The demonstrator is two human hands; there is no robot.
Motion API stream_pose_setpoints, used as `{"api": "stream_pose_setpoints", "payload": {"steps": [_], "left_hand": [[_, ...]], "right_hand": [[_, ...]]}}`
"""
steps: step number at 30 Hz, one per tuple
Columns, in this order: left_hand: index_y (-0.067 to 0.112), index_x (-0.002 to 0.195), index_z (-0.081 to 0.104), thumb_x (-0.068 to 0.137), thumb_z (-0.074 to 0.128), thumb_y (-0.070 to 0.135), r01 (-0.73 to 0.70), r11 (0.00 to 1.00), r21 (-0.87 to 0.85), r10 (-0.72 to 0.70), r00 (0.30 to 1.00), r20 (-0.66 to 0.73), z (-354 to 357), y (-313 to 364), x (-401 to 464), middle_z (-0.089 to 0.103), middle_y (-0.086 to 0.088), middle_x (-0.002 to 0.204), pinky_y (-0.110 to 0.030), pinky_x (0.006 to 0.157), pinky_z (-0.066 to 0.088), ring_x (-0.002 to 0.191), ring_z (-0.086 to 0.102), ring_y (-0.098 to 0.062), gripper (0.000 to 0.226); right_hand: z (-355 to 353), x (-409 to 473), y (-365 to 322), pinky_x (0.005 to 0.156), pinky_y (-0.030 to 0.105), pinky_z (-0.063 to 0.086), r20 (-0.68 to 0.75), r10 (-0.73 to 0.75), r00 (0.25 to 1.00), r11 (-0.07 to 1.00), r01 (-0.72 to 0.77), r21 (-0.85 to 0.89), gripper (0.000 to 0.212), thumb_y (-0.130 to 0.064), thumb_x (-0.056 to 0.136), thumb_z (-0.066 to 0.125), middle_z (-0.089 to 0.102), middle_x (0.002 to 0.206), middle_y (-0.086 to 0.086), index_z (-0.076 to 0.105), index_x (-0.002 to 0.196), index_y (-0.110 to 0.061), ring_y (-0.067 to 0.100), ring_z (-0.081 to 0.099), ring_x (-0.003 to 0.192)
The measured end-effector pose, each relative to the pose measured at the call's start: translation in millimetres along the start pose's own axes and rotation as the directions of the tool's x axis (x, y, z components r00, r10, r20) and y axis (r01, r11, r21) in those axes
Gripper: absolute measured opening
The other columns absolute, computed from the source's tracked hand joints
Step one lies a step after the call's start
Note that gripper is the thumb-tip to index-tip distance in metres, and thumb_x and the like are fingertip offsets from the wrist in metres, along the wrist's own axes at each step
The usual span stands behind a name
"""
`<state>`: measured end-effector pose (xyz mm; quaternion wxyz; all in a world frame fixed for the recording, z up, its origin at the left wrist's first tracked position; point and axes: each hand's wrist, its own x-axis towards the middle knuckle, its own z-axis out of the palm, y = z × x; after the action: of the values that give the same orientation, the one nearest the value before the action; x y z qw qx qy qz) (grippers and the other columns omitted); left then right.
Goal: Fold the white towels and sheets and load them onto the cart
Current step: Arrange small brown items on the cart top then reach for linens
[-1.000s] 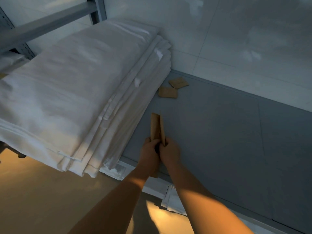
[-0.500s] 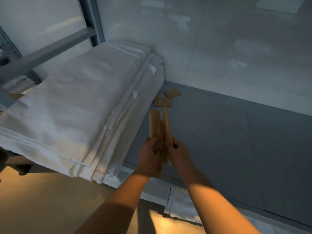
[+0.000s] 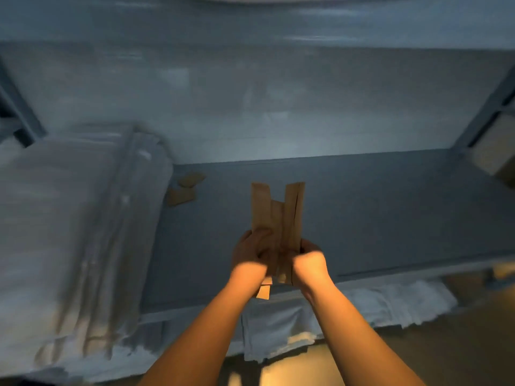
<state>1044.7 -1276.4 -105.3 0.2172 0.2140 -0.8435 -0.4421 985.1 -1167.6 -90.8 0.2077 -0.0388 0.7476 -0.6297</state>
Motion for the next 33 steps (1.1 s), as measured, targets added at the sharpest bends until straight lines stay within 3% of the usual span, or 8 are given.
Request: {"api": "stream_pose_setpoints", "payload": {"steps": [5,10,14,17,19,23,28,33], "left_hand": [[0.03,0.104,0.069,0.081,0.063,0.001,-0.005,0.982,-0.189,0.048,0.974,0.221,81,66,-18,0.062,0.024,0.094,0.005,0.069,0.033,0.089,0.056,0.008,0.038],[0.031,0.139,0.046,0.083,0.062,0.003,-0.161,0.959,-0.233,0.243,0.892,0.382,168,143,-49,0.052,0.014,0.109,0.004,0.076,0.032,0.1,0.05,-0.001,0.064],[0.049,0.146,0.009,0.084,0.06,0.007,-0.201,0.922,-0.33,0.349,0.799,0.489,242,209,-96,0.046,0.033,0.105,0.0,0.072,0.036,0.091,0.049,0.018,0.091],[0.041,0.15,-0.003,0.085,0.061,0.008,-0.201,0.924,-0.325,0.36,0.742,0.566,300,258,-137,0.053,0.016,0.112,-0.015,0.076,0.041,0.095,0.054,-0.002,0.097],[0.031,0.152,0.009,0.086,0.063,0.012,-0.202,0.917,-0.343,0.38,0.699,0.605,340,293,-167,0.052,0.011,0.118,-0.019,0.08,0.042,0.101,0.054,-0.007,0.087],[0.017,0.134,0.044,0.084,0.07,0.015,-0.207,0.897,-0.39,0.427,0.632,0.647,419,363,-228,0.059,0.003,0.118,-0.03,0.087,0.049,0.108,0.057,-0.017,0.056],[0.02,0.128,0.046,0.08,0.076,0.019,-0.13,0.885,-0.448,0.443,0.534,0.72,499,430,-289,0.054,0.012,0.107,-0.007,0.067,0.042,0.089,0.051,0.004,0.056],[0.023,0.119,0.057,0.078,0.078,0.027,-0.043,0.924,-0.38,0.359,0.437,0.824,578,482,-324,0.062,0.008,0.104,-0.036,0.087,0.052,0.102,0.06,-0.017,0.046]], "right_hand": [[-105,-17,12,0.045,0.019,0.036,-0.232,0.009,0.973,0.999,0.002,0.044,0.015,0.001,0.074,0.063,0.05,0.059,0.003,0.055,0.065,-0.006,0.013,0.045,0.056],[-220,-53,28,0.055,0.025,0.052,-0.444,0.059,0.894,0.994,-0.011,0.11,0.007,-0.008,0.072,0.067,0.07,0.071,0.002,0.069,0.078,-0.007,0.013,0.064,0.065],[-322,-90,50,0.062,0.03,0.056,-0.606,0.078,0.792,0.986,0.028,0.163,0.008,-0.008,0.074,0.07,0.073,0.076,0.001,0.07,0.079,-0.014,0.017,0.07,0.076],[-399,-124,67,0.062,0.025,0.054,-0.683,0.075,0.727,0.986,0.049,0.16,0.011,-0.012,0.077,0.072,0.072,0.08,-0.002,0.068,0.081,-0.021,0.01,0.068,0.075],[-453,-148,77,0.064,0.023,0.053,-0.719,0.098,0.688,0.983,0.048,0.18,0.013,-0.015,0.079,0.073,0.07,0.082,-0.005,0.068,0.09,-0.02,0.008,0.066,0.077],[-558,-195,95,0.078,0.04,0.057,-0.797,0.152,0.585,0.974,0.048,0.221,0.01,-0.015,0.08,0.074,0.071,0.084,0.002,0.067,0.087,-0.018,0.019,0.068,0.083],[-656,-247,110,0.081,0.037,0.056,-0.851,0.181,0.493,0.961,0.094,0.258,0.02,-0.02,0.082,0.073,0.07,0.092,-0.002,0.064,0.101,-0.019,0.016,0.066,0.087],[-735,-272,124,0.077,0.039,0.058,-0.883,0.217,0.416,0.951,0.113,0.287,0.03,-0.031,0.08,0.076,0.07,0.094,-0.003,0.064,0.105,-0.02,0.016,0.067,0.088]]}}
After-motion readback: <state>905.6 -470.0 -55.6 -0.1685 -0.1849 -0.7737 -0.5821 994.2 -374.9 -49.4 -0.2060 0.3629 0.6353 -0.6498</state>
